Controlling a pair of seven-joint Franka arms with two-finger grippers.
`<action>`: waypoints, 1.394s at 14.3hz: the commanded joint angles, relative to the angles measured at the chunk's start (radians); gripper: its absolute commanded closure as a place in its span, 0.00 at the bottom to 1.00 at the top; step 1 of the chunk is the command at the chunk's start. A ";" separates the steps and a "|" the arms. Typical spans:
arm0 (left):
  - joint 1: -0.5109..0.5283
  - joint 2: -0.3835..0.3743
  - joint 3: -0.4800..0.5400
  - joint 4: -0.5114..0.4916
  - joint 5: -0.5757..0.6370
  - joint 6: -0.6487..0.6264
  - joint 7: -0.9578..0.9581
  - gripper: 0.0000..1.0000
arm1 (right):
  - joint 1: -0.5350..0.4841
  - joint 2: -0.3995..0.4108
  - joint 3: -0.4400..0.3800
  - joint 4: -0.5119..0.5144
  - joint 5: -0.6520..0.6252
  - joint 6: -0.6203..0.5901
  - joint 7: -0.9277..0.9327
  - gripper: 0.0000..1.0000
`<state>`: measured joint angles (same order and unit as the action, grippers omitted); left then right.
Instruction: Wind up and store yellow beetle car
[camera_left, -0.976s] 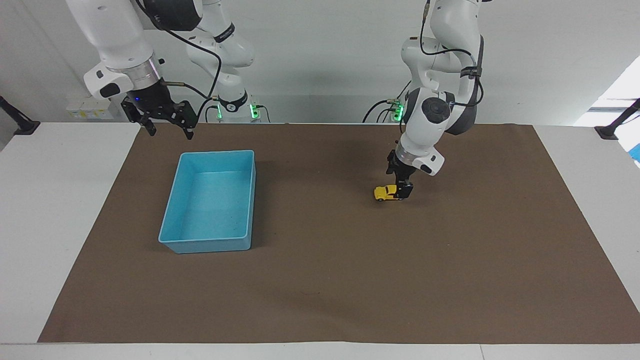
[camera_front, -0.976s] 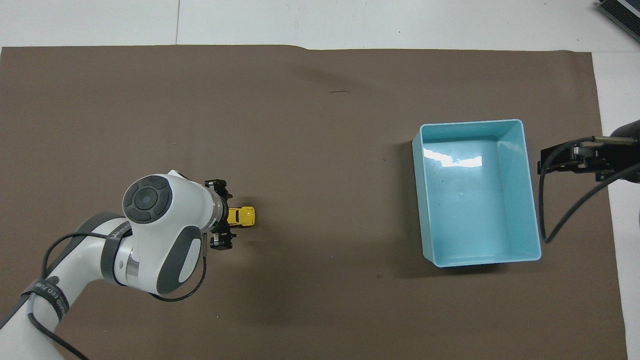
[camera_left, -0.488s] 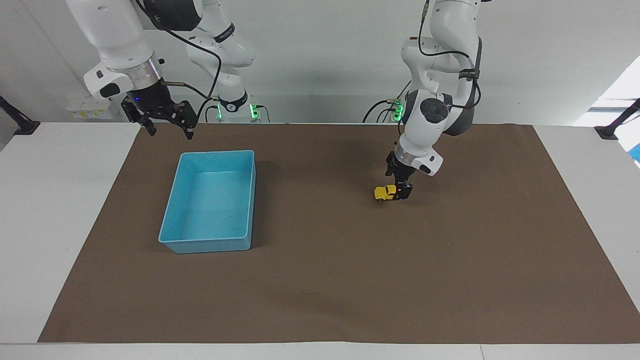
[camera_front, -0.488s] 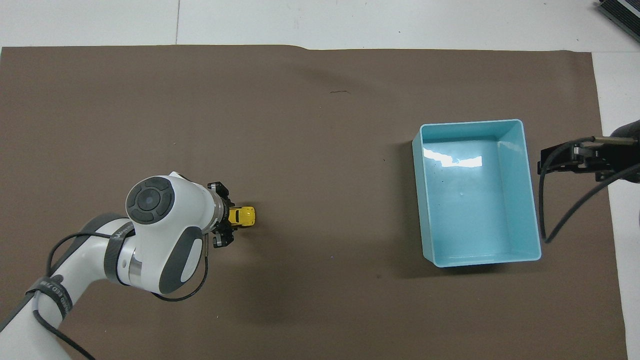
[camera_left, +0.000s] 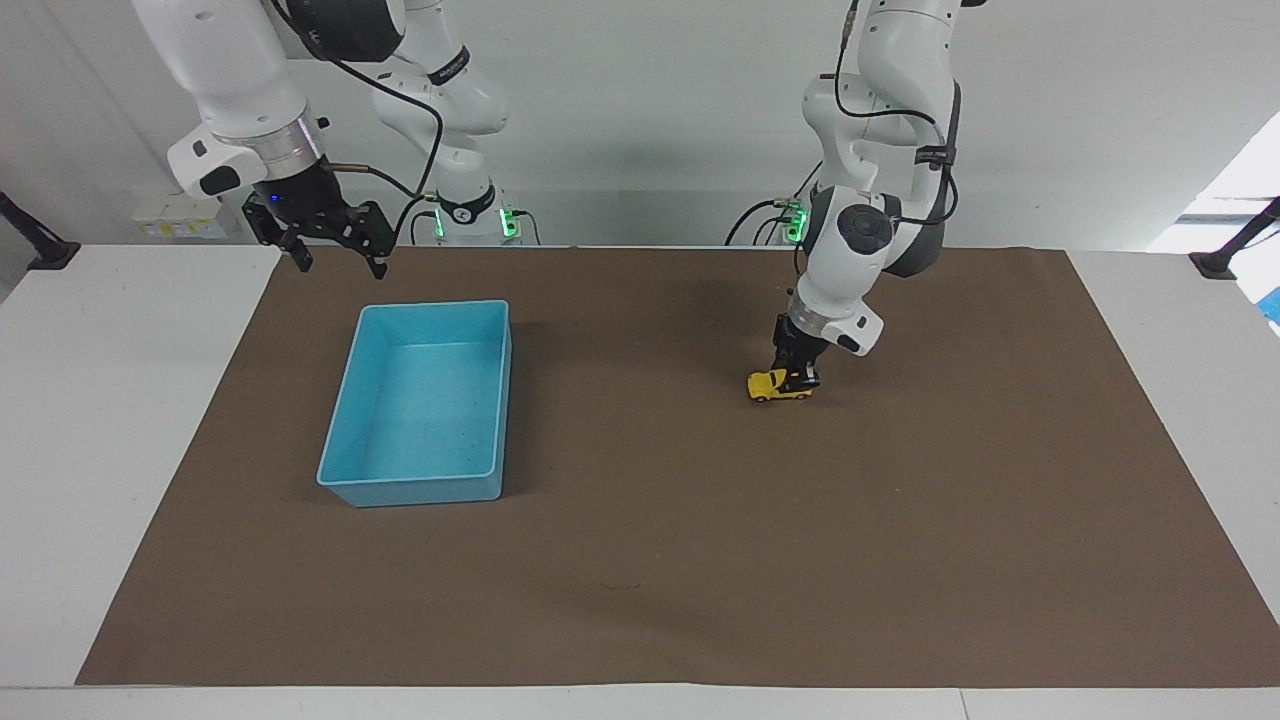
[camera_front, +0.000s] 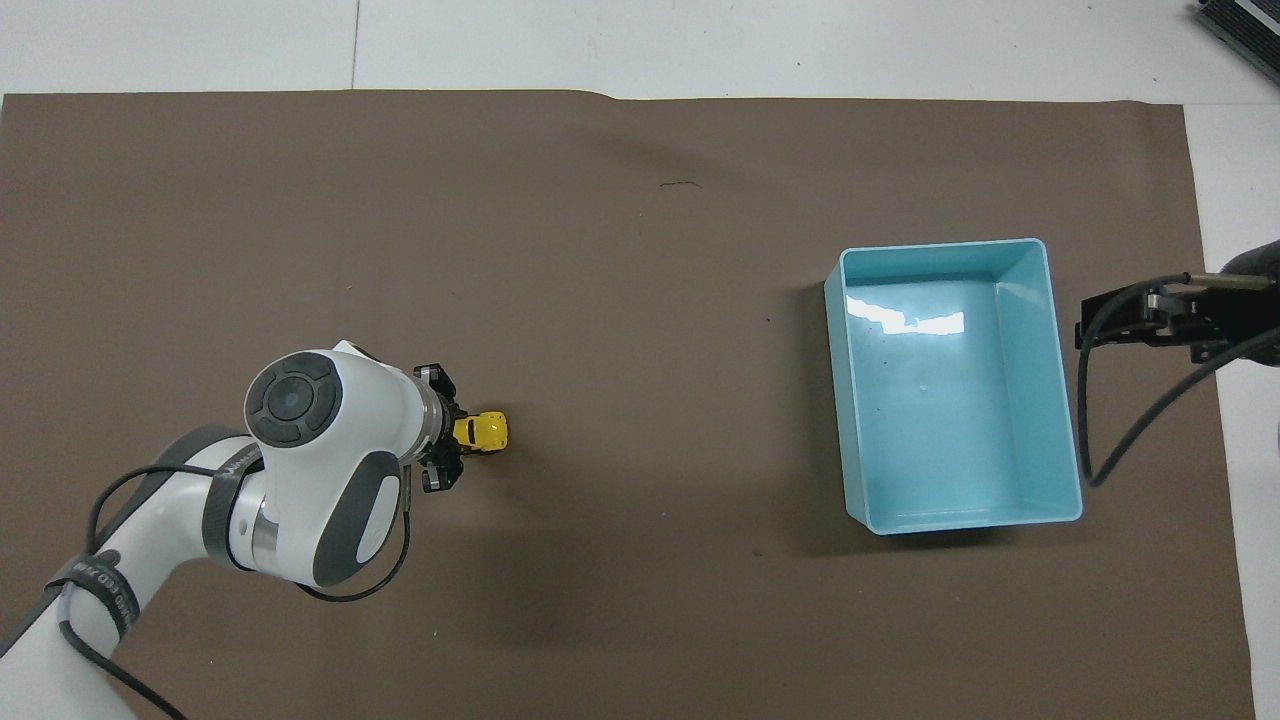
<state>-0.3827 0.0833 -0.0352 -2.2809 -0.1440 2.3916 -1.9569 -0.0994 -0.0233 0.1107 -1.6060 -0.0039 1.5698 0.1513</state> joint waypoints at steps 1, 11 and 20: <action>0.050 -0.005 0.009 -0.032 -0.008 0.021 0.062 1.00 | -0.020 -0.023 0.009 -0.026 0.010 0.007 -0.026 0.00; 0.205 0.000 0.012 -0.040 -0.006 0.023 0.187 0.99 | -0.020 -0.023 0.009 -0.025 0.012 0.007 -0.027 0.00; 0.206 -0.004 0.012 0.064 0.001 -0.107 0.174 0.00 | -0.020 -0.023 0.009 -0.025 0.010 0.007 -0.026 0.00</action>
<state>-0.1938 0.0656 -0.0210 -2.2911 -0.1464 2.3589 -1.8010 -0.0994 -0.0233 0.1107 -1.6060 -0.0039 1.5698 0.1513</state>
